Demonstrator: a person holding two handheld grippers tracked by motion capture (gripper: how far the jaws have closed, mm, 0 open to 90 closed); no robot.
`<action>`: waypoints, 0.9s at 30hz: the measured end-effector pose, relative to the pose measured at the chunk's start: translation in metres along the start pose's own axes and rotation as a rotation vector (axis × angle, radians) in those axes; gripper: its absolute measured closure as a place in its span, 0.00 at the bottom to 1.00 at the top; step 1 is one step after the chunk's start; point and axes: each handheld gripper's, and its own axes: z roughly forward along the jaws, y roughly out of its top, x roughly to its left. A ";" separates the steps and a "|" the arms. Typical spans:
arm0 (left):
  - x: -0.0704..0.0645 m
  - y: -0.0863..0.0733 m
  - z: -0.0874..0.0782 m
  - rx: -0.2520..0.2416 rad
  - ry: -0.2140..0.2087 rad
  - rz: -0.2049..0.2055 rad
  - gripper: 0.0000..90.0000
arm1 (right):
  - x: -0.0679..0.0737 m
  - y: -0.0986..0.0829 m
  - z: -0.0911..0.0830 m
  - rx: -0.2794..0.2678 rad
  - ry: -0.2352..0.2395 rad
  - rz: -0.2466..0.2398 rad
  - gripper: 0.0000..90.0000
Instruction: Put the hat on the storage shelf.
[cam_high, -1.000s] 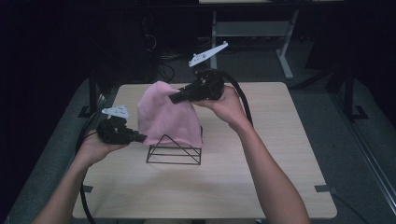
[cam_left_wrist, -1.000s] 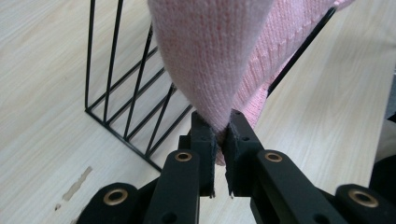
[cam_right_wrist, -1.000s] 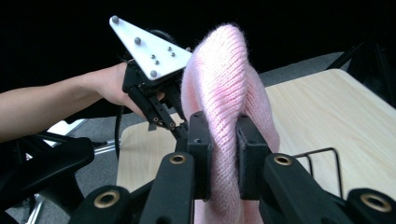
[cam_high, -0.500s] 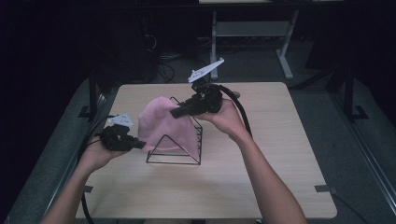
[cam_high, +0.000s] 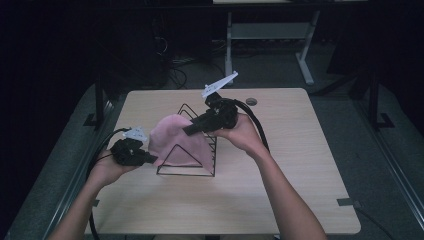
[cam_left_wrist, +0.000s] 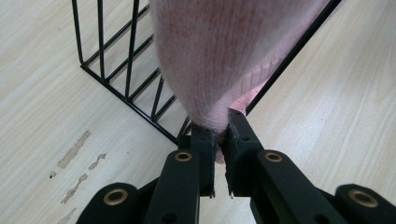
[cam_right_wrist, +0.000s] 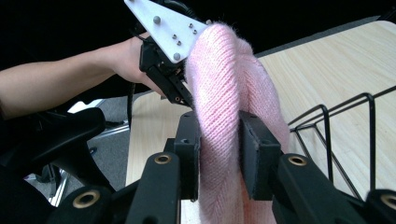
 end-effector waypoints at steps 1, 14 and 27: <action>0.000 0.000 0.000 0.000 0.000 0.000 0.93 | 0.000 0.000 0.000 0.000 0.000 0.000 0.78; 0.000 -0.004 0.017 0.046 0.012 0.010 0.93 | -0.003 -0.017 0.006 0.028 0.008 0.017 0.76; 0.001 -0.005 0.026 0.102 0.029 0.022 0.93 | -0.002 -0.024 0.012 0.063 0.006 0.019 0.69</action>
